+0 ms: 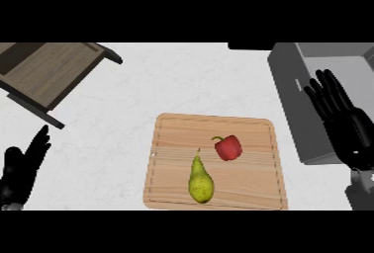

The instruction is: Pick the pear from the cutting board and place it in the cardboard box

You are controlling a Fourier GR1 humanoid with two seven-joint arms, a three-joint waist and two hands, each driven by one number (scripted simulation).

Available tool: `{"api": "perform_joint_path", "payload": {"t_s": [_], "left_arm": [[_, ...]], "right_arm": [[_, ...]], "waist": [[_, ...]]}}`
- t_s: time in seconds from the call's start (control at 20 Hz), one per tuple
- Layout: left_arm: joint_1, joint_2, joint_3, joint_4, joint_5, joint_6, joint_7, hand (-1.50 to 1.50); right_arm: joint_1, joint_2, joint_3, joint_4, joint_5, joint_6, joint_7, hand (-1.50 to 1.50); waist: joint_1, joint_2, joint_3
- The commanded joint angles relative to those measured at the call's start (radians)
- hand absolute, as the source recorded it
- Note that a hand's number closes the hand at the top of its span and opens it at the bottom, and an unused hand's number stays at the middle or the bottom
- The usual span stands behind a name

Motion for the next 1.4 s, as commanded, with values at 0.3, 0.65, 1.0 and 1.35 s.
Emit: {"api": "perform_joint_path", "payload": {"t_s": [0.3,0.65,1.0,1.35], "left_arm": [[-0.247,-0.013,-0.110,-0.172,-0.048,-0.157,-0.187,0.00],[-0.297,-0.026,-0.105,-0.124,-0.038,-0.249,-0.266,0.00],[-0.314,-0.087,-0.138,-0.117,-0.098,-0.207,-0.221,0.00],[-0.372,-0.085,-0.106,-0.045,-0.084,-0.253,-0.250,0.00]], "right_arm": [[-0.284,-0.297,0.155,-0.035,0.258,0.088,0.294,-1.50],[-0.358,-0.204,0.279,0.025,0.381,0.160,0.205,-1.50],[-0.492,-0.201,0.411,-0.055,0.466,0.326,0.348,-1.50],[-0.715,-0.136,0.543,-0.005,0.394,0.622,0.592,-1.50]], "waist": [[-0.014,-0.011,-0.012],[0.002,-0.006,0.007],[-0.004,-0.012,0.006],[-0.001,-0.009,0.004]]}}
